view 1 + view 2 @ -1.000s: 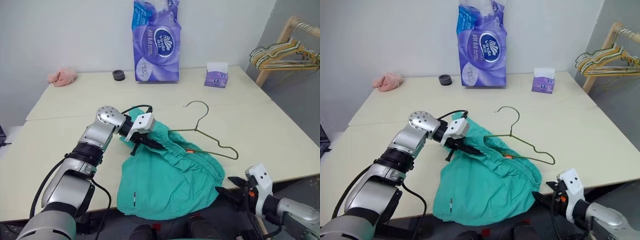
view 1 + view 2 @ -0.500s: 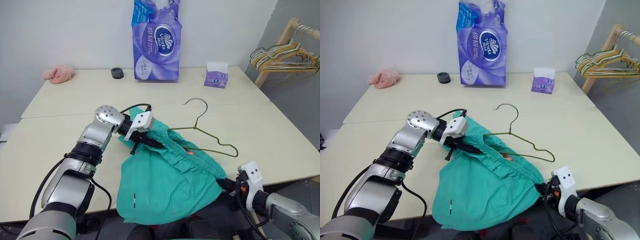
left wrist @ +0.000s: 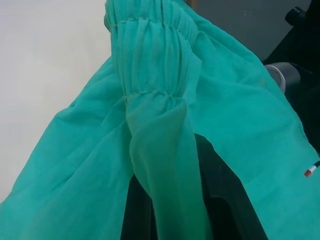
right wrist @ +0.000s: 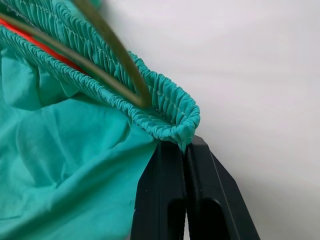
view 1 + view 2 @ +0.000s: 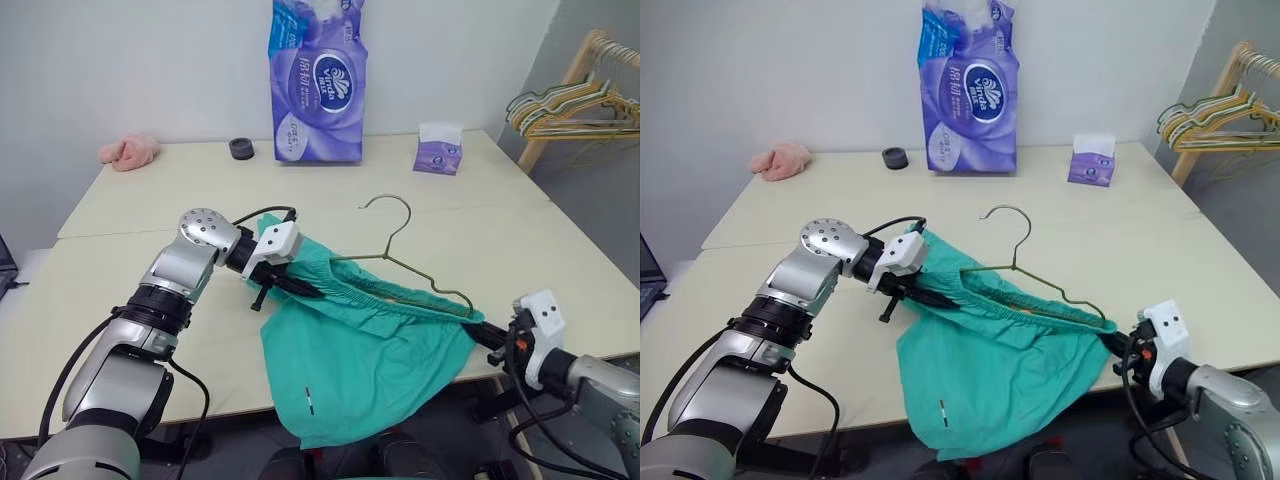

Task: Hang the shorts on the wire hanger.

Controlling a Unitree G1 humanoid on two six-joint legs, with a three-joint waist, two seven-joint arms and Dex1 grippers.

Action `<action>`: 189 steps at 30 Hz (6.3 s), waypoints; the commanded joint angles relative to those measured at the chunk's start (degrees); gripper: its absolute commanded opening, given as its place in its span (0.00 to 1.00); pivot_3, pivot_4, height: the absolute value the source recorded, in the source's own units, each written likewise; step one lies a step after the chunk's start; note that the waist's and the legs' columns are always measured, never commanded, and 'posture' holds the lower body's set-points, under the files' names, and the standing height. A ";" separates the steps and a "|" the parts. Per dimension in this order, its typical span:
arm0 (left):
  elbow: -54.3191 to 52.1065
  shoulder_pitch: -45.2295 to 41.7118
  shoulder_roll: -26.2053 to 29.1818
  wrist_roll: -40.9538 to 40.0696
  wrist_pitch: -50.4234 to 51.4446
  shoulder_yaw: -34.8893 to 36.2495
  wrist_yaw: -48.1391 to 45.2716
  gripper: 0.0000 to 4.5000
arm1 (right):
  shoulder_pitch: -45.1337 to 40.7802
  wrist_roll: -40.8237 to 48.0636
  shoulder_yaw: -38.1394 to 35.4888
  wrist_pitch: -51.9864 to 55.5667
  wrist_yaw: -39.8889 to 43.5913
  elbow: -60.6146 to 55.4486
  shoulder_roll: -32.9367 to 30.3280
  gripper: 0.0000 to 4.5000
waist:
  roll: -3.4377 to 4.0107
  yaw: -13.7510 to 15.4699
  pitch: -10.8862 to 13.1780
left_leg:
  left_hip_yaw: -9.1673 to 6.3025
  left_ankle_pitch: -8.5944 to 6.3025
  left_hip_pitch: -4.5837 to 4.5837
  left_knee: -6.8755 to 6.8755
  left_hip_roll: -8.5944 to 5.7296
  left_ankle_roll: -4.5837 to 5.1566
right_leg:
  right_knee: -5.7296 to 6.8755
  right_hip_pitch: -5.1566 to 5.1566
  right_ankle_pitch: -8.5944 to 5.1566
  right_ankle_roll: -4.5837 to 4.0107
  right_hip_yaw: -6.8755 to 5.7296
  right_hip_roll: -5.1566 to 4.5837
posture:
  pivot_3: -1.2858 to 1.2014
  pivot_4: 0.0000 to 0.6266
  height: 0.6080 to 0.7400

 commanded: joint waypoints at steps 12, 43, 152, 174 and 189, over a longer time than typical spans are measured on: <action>8.36 -2.70 -1.00 8.85 -10.52 0.87 3.76 0.01 | 2.61 -0.18 -3.34 -0.48 4.83 -7.10 -12.08 0.00 | 0.07 -0.11 -0.01 | 0.08 0.00 0.00 0.02 -0.02 0.01 | -0.02 0.01 -0.03 0.05 0.10 0.04 | 0.43 0.11 1.00; -4.82 4.99 -6.82 7.14 -2.90 2.37 10.84 0.01 | -23.05 -10.62 14.15 -4.80 22.08 0.89 -33.74 0.67 | 0.14 -0.35 -0.03 | 0.05 -0.02 -0.06 -0.01 0.00 0.00 | -0.02 -0.07 -0.03 0.05 0.06 -0.06 | 0.43 0.08 1.00; 22.21 -3.62 -11.05 7.54 -11.56 9.19 14.04 0.00 | -19.39 -10.44 16.03 -1.20 30.96 1.69 -33.19 0.00 | 0.31 -1.95 -0.16 | 0.02 -0.02 -0.06 0.02 -0.06 0.00 | 0.02 -0.06 -0.04 0.07 0.02 -0.13 | 0.42 0.08 1.00; 11.84 -0.69 -11.61 4.04 -5.53 15.07 23.68 0.73 | -13.98 1.99 -2.50 23.57 16.63 -2.99 -19.49 0.00 | 0.24 -1.77 -0.13 | -0.05 -0.02 -0.10 0.01 -0.07 0.00 | 0.03 -0.06 -0.04 0.07 -0.04 -0.16 | 0.41 0.13 1.00; -24.91 2.76 -25.65 -6.49 23.66 7.62 32.99 0.73 | -5.10 14.18 -40.99 41.55 -11.27 -15.60 8.24 0.00 | 1.02 -4.18 2.49 | 0.11 -0.04 0.07 -0.01 -0.12 0.05 | 0.07 0.09 -0.10 0.17 0.20 -0.12 | 0.34 0.31 1.00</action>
